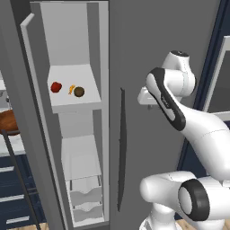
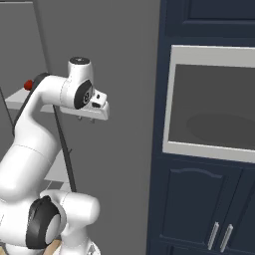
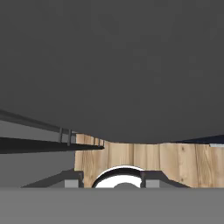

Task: Take the kiwi, bell pepper, and shrimp from the freezer and place them in the bowl on the counter.

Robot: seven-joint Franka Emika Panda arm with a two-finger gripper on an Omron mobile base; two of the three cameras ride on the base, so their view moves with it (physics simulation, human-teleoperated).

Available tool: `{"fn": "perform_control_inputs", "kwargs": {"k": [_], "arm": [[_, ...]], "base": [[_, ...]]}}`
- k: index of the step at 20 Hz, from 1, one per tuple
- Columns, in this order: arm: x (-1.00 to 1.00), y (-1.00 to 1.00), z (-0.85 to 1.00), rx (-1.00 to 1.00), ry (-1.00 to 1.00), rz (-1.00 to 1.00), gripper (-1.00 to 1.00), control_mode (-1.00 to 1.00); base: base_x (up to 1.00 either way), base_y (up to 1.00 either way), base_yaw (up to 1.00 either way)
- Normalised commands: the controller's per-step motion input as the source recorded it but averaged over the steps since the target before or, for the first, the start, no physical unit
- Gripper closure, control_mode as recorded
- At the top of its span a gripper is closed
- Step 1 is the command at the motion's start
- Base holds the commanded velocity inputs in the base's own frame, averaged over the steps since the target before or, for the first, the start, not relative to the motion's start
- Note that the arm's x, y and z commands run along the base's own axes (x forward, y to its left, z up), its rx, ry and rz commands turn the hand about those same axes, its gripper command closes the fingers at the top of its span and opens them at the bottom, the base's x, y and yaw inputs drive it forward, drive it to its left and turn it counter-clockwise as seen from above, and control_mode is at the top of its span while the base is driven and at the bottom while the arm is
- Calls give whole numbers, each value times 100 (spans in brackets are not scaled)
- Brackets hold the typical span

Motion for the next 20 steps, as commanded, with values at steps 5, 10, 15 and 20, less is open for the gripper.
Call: {"fn": "perform_control_inputs", "kwargs": {"k": [5,10,15,20], "arm": [[0,-10,-11,0,0,0,-100,-100],[0,0,0,0,0,0,-100,-100],[0,0,0,0,0,0,-100,-100],[0,0,0,0,0,0,-100,-100]], "base": [[0,0,0],[0,0,0],[0,0,0],[0,0,0]]}}
